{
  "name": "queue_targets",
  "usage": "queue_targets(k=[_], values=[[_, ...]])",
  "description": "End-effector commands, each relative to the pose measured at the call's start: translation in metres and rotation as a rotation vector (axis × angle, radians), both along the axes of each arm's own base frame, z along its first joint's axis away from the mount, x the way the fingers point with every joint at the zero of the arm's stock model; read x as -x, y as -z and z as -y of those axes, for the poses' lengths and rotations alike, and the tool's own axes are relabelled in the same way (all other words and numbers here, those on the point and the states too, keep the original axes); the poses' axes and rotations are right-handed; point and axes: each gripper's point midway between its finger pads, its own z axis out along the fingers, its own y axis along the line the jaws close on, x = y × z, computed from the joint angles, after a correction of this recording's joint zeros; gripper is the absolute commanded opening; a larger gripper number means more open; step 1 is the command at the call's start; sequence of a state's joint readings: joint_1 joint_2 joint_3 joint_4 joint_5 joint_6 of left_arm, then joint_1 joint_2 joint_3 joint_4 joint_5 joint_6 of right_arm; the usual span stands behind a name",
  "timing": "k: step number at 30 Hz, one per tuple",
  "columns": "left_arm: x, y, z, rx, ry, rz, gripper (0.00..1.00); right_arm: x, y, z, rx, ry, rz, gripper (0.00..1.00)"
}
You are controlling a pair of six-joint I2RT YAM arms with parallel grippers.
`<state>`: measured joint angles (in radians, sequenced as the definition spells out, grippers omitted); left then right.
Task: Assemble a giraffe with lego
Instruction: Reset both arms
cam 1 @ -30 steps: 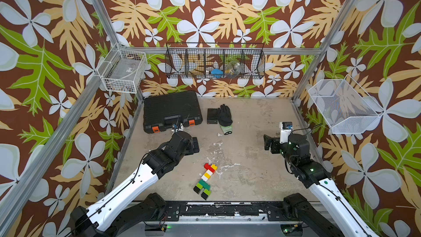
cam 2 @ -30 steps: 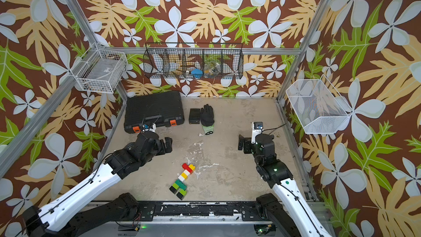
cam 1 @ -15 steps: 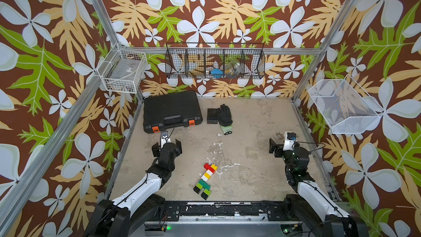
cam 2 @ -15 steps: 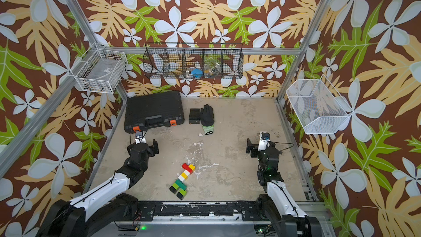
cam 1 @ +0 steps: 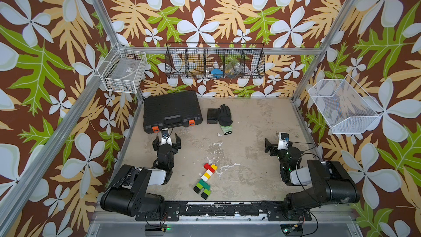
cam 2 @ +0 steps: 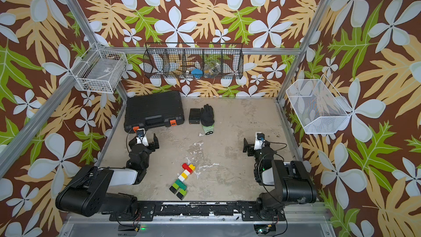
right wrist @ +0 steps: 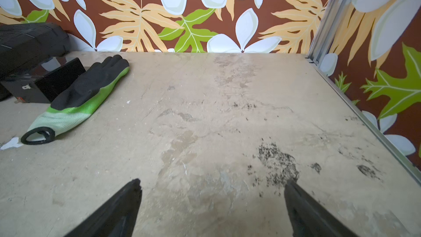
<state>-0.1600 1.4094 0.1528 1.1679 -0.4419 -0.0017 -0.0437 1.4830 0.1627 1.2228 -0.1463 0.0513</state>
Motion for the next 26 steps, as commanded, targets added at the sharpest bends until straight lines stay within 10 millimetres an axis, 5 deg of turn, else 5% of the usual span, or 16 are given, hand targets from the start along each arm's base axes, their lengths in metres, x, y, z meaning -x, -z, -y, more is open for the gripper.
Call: queue_targets(k=[1,26], values=[[-0.0018,-0.0147,-0.0058,0.077,0.009,0.117,1.00,-0.0068,-0.0184,0.0074,0.022,0.064,0.079,1.00],[-0.0039,-0.0150,-0.0071,0.106,0.013,0.111,1.00,-0.0101,-0.0146,0.0071,0.062,0.107,0.039,1.00]])
